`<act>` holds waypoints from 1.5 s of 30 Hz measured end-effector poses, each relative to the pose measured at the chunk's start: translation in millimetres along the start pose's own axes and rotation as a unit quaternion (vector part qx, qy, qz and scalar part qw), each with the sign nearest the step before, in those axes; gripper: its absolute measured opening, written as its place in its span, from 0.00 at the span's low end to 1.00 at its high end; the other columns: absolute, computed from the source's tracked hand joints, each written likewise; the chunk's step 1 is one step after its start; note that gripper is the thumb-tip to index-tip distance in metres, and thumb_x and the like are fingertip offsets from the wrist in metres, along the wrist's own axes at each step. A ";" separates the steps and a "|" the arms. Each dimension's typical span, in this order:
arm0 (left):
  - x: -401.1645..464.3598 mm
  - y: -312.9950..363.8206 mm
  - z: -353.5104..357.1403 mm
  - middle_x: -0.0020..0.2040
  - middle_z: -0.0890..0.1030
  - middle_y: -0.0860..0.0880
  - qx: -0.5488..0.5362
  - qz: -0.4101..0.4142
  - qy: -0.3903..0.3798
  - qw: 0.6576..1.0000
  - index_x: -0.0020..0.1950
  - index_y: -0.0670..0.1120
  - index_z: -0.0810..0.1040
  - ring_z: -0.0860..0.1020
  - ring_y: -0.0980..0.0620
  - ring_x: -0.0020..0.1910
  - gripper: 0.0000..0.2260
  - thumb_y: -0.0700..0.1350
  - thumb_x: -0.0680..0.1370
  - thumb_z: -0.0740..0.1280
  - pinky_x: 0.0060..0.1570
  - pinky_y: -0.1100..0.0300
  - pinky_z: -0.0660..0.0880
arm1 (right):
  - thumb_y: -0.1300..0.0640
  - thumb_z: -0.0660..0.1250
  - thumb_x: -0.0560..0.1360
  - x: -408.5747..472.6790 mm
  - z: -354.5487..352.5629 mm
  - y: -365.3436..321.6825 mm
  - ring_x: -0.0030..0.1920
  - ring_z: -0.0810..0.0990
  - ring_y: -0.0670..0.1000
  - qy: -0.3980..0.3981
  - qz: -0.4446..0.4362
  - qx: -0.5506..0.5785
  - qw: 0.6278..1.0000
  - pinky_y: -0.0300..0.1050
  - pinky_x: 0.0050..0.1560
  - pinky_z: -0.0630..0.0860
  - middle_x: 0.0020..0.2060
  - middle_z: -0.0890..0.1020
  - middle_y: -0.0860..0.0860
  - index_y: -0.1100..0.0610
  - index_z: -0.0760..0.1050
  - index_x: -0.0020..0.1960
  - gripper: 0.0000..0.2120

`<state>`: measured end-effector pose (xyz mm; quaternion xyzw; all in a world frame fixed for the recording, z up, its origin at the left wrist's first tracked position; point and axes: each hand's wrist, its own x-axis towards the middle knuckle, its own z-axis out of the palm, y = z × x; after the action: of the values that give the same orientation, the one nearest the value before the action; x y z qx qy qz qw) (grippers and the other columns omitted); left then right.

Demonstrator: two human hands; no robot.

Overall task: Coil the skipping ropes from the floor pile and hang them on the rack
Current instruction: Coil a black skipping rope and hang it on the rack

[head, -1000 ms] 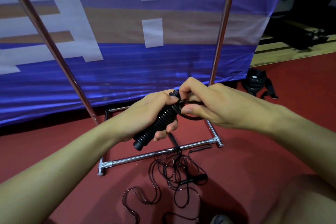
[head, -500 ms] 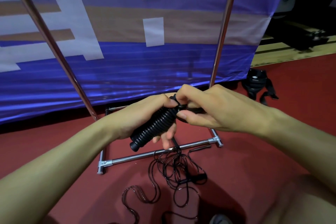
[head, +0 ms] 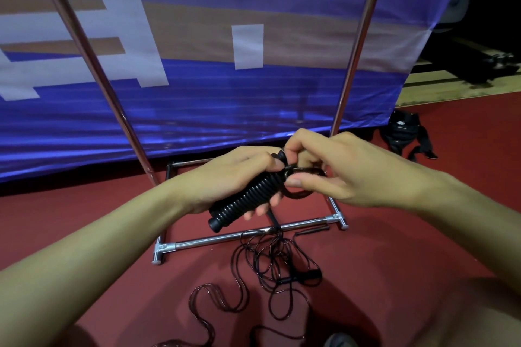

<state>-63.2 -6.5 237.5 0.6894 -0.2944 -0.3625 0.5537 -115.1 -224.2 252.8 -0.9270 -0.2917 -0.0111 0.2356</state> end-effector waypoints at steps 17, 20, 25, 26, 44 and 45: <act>3.5 -3.7 -2.4 0.34 0.75 0.44 -0.066 -0.006 0.022 0.998 0.48 0.45 0.74 0.72 0.48 0.27 0.11 0.50 0.81 0.57 0.24 0.61 0.70 | 0.47 0.55 0.84 0.7 1.5 -8.4 0.38 0.75 0.48 -0.001 0.013 0.022 1.000 0.42 0.40 0.71 0.37 0.78 0.43 0.46 0.61 0.61 0.08; 7.5 -7.5 -14.5 0.36 0.76 0.43 -0.063 -0.033 0.075 0.995 0.52 0.43 0.75 0.73 0.47 0.29 0.16 0.55 0.79 0.60 0.26 0.58 0.70 | 0.46 0.55 0.86 -4.8 5.9 -2.4 0.49 0.76 0.40 0.029 0.040 0.029 0.998 0.37 0.51 0.74 0.51 0.75 0.36 0.48 0.64 0.71 0.16; 11.9 -13.4 -22.2 0.41 0.78 0.41 -0.026 -0.066 0.117 0.991 0.55 0.43 0.78 0.76 0.43 0.34 0.28 0.65 0.68 0.66 0.33 0.55 0.73 | 0.46 0.55 0.86 -5.4 10.5 4.6 0.52 0.74 0.37 0.022 0.084 0.052 0.995 0.39 0.57 0.73 0.55 0.75 0.35 0.43 0.66 0.72 0.15; 11.6 -13.5 -21.7 0.42 0.78 0.40 -0.028 -0.067 0.116 0.990 0.54 0.43 0.78 0.76 0.43 0.34 0.28 0.65 0.68 0.66 0.34 0.55 0.73 | 0.48 0.56 0.86 -4.4 9.9 4.0 0.51 0.75 0.38 0.024 0.081 0.046 0.995 0.40 0.55 0.74 0.55 0.77 0.38 0.45 0.66 0.71 0.15; 4.0 -1.6 -3.1 0.38 0.78 0.43 -0.133 0.056 0.079 0.986 0.47 0.49 0.79 0.75 0.48 0.31 0.10 0.52 0.83 0.63 0.28 0.59 0.71 | 0.47 0.58 0.82 7.6 21.0 -11.0 0.38 0.81 0.48 0.175 0.052 0.052 0.982 0.42 0.39 0.75 0.35 0.81 0.46 0.46 0.61 0.52 0.06; 3.7 -1.3 -2.5 0.38 0.78 0.43 -0.133 0.063 0.077 0.986 0.46 0.50 0.79 0.75 0.48 0.31 0.09 0.52 0.82 0.64 0.28 0.59 0.71 | 0.45 0.58 0.82 7.5 21.5 -12.3 0.38 0.81 0.48 0.180 0.057 0.048 0.981 0.44 0.39 0.75 0.35 0.81 0.45 0.46 0.61 0.53 0.07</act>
<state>-59.0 -7.8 235.8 0.6155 -0.2425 -0.3090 0.6833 -118.1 -201.8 240.2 -0.9127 -0.1910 -0.1501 0.3285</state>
